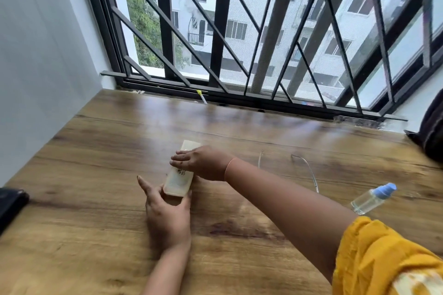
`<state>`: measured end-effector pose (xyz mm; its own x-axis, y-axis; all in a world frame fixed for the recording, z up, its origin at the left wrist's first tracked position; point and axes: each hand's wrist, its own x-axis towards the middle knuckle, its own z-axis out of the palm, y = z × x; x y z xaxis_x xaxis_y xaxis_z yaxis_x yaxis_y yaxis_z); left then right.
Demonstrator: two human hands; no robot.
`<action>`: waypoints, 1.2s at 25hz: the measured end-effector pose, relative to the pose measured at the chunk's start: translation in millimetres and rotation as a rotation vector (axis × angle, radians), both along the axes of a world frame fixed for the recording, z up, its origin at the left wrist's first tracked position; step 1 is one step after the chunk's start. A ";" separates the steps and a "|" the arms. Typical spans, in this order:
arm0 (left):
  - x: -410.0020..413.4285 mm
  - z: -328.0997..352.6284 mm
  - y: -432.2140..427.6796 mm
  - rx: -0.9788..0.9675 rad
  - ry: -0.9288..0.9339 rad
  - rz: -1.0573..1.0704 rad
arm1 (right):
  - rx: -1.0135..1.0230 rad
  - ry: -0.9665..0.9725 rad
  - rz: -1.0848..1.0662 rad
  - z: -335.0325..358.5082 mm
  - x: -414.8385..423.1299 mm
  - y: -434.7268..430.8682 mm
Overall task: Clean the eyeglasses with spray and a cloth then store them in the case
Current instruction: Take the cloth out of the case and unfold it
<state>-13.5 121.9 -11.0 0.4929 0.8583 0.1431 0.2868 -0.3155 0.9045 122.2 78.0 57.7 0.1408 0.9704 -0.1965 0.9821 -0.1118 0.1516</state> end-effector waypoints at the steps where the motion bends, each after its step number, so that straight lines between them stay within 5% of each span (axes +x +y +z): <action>1: -0.2 0.3 0.6 0.005 0.001 0.003 | -0.011 -0.001 0.001 0.3 1.6 1.3; 11: 1.8 -2.2 2.6 0.026 0.012 -0.007 | -0.136 -0.165 0.089 11.1 9.9 16.9; 17: 3.3 1.0 1.0 0.005 0.012 -0.001 | -0.073 -0.092 0.140 4.1 14.8 8.7; 25: 16.2 2.5 5.1 0.101 0.079 -0.096 | -0.086 -0.287 0.199 -5.7 10.7 2.1; 30: 17.3 3.4 5.7 0.109 0.081 -0.061 | -0.156 -0.220 0.172 1.9 18.7 14.0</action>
<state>3.8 127.6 -7.6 0.5570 0.8082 0.1915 0.3347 -0.4294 0.8388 140.9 92.0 59.6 0.0324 0.9442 -0.3277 0.9263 0.0947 0.3646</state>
